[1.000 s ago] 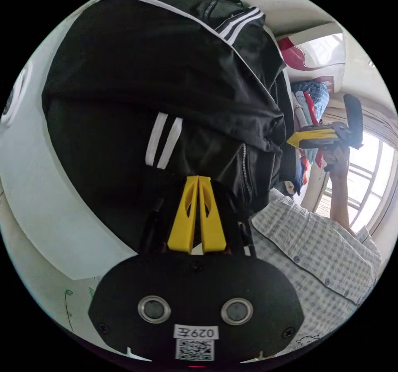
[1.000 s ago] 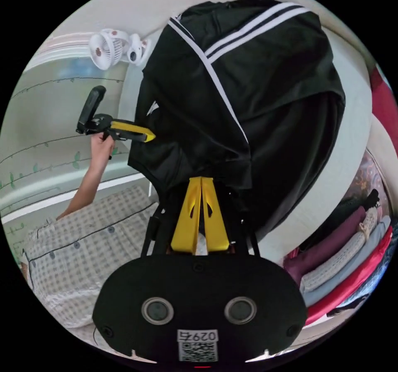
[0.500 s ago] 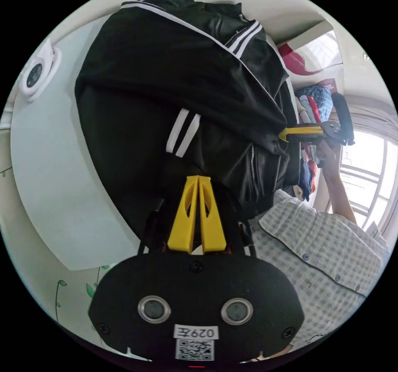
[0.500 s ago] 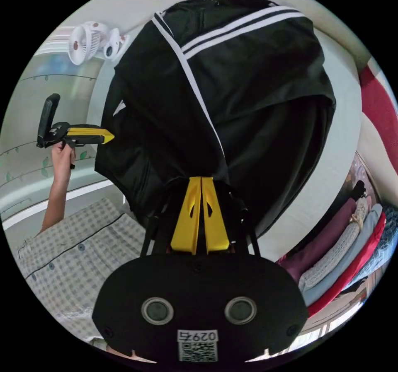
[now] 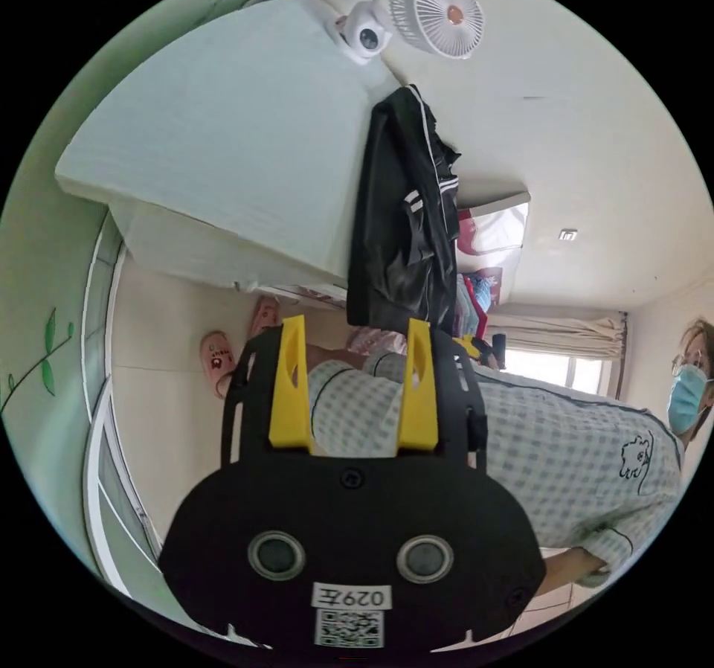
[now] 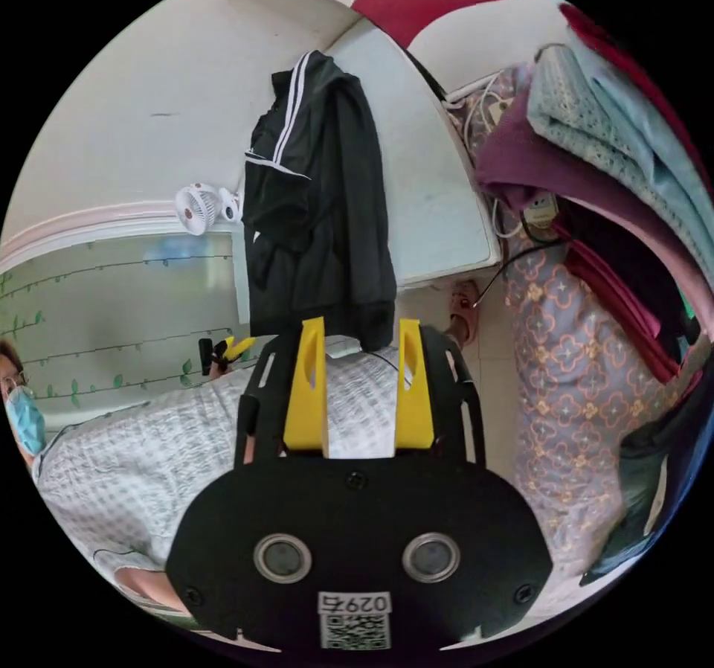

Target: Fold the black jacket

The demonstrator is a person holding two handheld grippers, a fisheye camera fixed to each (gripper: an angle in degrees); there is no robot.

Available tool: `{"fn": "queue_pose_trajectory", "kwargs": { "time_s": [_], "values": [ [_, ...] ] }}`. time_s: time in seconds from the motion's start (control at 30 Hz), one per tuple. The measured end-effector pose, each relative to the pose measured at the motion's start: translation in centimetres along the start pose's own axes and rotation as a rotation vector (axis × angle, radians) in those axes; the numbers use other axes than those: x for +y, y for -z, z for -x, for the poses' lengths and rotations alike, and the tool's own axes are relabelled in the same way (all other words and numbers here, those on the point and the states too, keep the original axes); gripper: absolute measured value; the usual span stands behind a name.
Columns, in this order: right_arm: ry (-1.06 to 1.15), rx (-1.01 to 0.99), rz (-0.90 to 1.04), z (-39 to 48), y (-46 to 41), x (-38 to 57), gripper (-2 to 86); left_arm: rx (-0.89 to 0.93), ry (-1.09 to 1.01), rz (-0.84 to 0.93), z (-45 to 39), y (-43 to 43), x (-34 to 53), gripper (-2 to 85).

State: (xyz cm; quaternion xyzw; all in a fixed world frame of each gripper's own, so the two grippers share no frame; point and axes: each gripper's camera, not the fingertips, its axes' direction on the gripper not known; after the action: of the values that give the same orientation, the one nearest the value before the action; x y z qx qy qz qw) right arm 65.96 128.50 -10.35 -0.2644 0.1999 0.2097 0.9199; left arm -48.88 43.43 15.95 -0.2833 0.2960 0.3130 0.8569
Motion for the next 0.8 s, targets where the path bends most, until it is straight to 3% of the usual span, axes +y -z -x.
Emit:
{"fn": "queue_pose_trajectory", "kwargs": {
  "time_s": [0.27, 0.4, 0.47, 0.57, 0.8],
  "values": [
    [-0.074, -0.204, -0.005, -8.2, -0.3, 1.3, 11.9, 0.177, -0.054, 0.102, 3.8, -3.1, -1.8, 15.9],
    [-0.027, -0.307, -0.013, -9.7, -0.1, 1.6, 5.6, 0.276, -0.091, 0.159, 3.8, -4.9, -2.9, 8.4],
    [0.007, -0.289, -0.030, -9.6, 0.7, 2.3, 2.0, 0.253, -0.103, 0.152, 3.0, -4.9, -2.8, 0.4],
    [0.018, -0.206, -0.102, -8.9, 2.8, 4.0, 0.9, 0.152, -0.103, 0.148, 1.8, -3.6, -1.8, -0.7],
    [0.065, -0.240, -0.116, -6.6, 6.0, 9.8, 0.1, 0.130, -0.111, 0.220, -0.7, -0.7, 3.3, -0.9]
  ]
}}
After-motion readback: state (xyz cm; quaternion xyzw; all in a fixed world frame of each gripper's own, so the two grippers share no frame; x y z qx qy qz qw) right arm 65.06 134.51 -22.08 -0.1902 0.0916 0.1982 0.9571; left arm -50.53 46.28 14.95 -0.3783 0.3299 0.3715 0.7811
